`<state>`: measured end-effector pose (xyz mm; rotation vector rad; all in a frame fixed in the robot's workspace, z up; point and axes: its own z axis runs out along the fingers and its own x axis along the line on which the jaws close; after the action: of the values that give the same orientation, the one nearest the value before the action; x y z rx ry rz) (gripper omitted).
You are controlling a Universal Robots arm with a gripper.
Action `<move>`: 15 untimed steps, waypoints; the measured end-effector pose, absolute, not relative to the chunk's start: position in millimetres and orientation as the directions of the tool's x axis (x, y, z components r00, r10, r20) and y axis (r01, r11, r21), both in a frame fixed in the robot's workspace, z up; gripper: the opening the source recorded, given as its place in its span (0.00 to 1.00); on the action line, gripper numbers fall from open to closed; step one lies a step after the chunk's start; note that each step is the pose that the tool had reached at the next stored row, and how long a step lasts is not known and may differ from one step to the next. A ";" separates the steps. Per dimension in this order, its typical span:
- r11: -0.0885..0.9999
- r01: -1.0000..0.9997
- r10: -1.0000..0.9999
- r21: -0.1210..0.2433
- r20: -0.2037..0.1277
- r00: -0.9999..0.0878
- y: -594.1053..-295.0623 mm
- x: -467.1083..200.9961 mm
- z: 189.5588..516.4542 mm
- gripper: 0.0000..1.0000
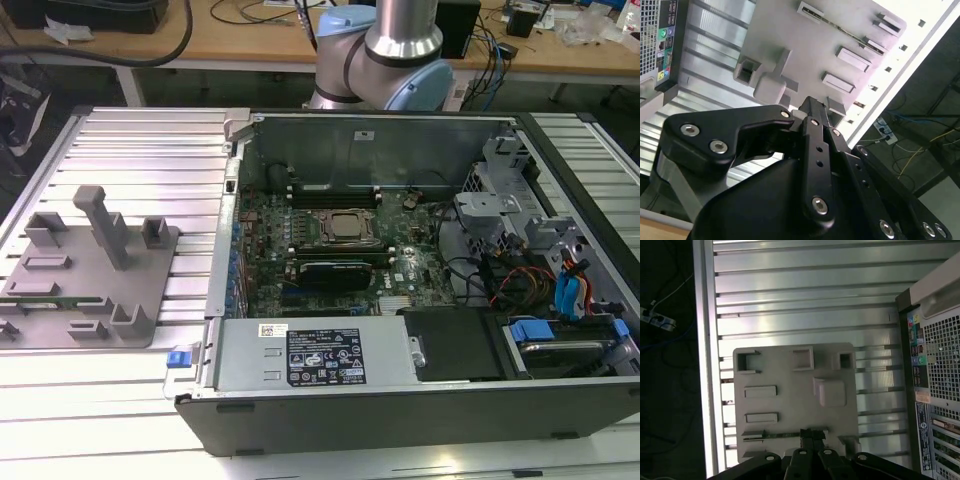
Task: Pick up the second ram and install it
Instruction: 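Reach for the second ram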
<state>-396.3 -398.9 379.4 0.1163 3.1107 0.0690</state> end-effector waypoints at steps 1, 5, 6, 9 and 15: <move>0.996 0.074 0.075 0.045 -0.026 -0.997 -398.9 -399.5 378.8 0.08; 0.996 0.074 0.075 0.045 -0.026 -0.997 -399.0 -409.3 377.3 0.08; 0.996 0.074 0.075 0.045 -0.026 -0.997 -399.0 -410.5 377.2 0.08; 0.996 0.074 0.075 0.045 -0.026 -0.997 -399.4 -416.5 375.7 0.08; 0.996 0.074 0.075 0.045 -0.024 -0.997 -407.5 -418.6 365.6 0.08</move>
<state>-418.6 -407.5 365.6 0.1166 3.1134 0.0687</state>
